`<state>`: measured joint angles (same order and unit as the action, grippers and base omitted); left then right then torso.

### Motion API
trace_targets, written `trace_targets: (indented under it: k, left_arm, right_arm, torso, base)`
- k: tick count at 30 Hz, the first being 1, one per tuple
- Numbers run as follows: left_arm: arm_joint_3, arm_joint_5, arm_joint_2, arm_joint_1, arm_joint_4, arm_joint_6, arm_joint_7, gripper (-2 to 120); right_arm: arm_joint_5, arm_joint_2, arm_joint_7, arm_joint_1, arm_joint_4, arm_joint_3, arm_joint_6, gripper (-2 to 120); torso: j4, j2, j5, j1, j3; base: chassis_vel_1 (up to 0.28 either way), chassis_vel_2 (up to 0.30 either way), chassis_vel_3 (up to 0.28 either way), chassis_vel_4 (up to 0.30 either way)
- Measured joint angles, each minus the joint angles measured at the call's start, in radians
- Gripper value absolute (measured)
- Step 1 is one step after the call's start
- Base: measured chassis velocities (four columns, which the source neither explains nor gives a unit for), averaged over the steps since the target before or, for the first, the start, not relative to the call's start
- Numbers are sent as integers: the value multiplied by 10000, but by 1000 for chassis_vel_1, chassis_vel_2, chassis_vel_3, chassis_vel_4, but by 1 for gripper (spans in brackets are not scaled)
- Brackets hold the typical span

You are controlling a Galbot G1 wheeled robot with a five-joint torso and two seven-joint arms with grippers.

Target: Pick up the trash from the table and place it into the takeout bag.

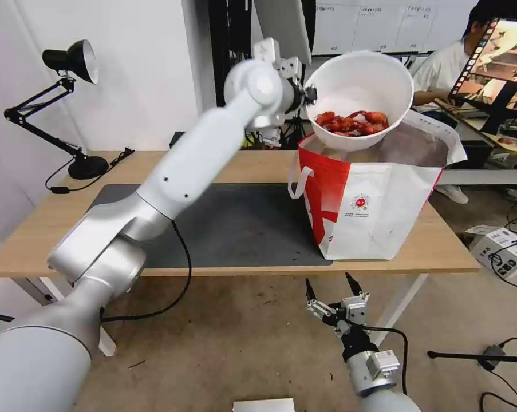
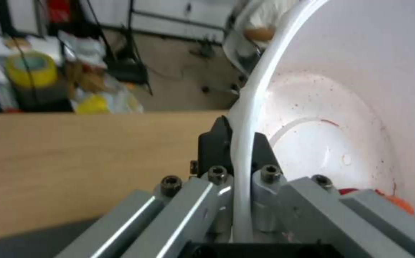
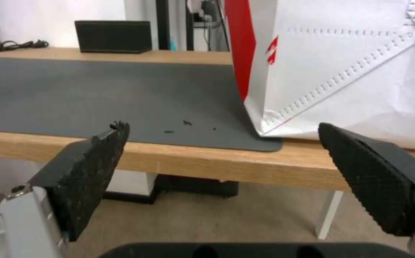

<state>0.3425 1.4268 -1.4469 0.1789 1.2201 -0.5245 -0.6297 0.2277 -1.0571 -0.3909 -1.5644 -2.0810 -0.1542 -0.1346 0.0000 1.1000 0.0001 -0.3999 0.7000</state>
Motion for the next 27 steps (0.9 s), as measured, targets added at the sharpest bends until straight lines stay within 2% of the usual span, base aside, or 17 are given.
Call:
trace_targets:
  k: [2,3,5,7,9,10,13,18,20,22,24,26,27]
  left_arm:
    - [363,-709,111,-147,118,563,358,0]
    - [363,-709,111,-147,118,563,358,0]
    - [844,-1323,421,-299,505,914,843,0]
    - [1032,-1454,584,-351,718,876,1026,0]
    - [1255,-1529,838,-430,1104,541,1409,0]
    - [1255,-1529,838,-430,1104,541,1409,0]
    - [1336,-1501,1173,-457,1473,-42,2070,0]
    - [1245,-1103,1286,-393,1561,-617,2300,0]
    - [1209,-884,1348,-355,1617,-1102,2399,0]
    - [1209,-827,1382,-355,1633,-1307,2428,2]
    - [1214,-772,1460,-361,1690,-1592,2474,12]
    - [1221,-729,1495,-368,1729,-1666,2507,13]
    - [1229,-665,1543,-387,1787,-1733,2545,20]
  right_arm:
    - [0,0,0,0,0,0,0,100]
    - [0,0,0,0,0,0,0,100]
    - [0,0,0,0,0,0,0,100]
    - [0,0,0,0,0,0,0,100]
    - [0,0,0,0,0,0,0,100]
    - [0,0,0,0,0,0,0,100]
    - [0,0,0,0,0,0,0,100]
    - [0,0,0,-1,0,0,0,100]
    - [0,0,0,0,0,0,0,100]
    - [0,0,0,-1,0,0,0,100]
    - [0,0,0,0,0,0,0,100]
    - [0,0,0,0,0,0,0,100]
    - [0,0,0,0,0,0,0,100]
  torso:
    - [-1,0,0,0,0]
    - [-1,0,0,0,0]
    - [0,-1,-1,-1,0]
    - [1,-1,-1,0,0]
    - [2,-1,-2,0,0]
    - [2,-1,-2,0,0]
    - [1,-1,-2,0,0]
    - [1,0,-3,0,0]
    - [0,0,-2,0,0]
    - [-1,0,-2,0,0]
    - [0,0,-2,0,0]
    - [0,0,-2,-1,0]
    - [1,0,-2,0,0]
  base:
    - [0,0,0,0]
    - [0,0,0,0]
    - [0,0,0,0]
    - [0,0,0,0]
    - [0,0,0,0]
    - [0,0,0,0]
    - [0,0,0,0]
    - [0,0,0,0]
    - [0,0,0,0]
    - [0,0,0,0]
    - [0,0,0,0]
    - [0,0,0,0]
    - [0,0,0,0]
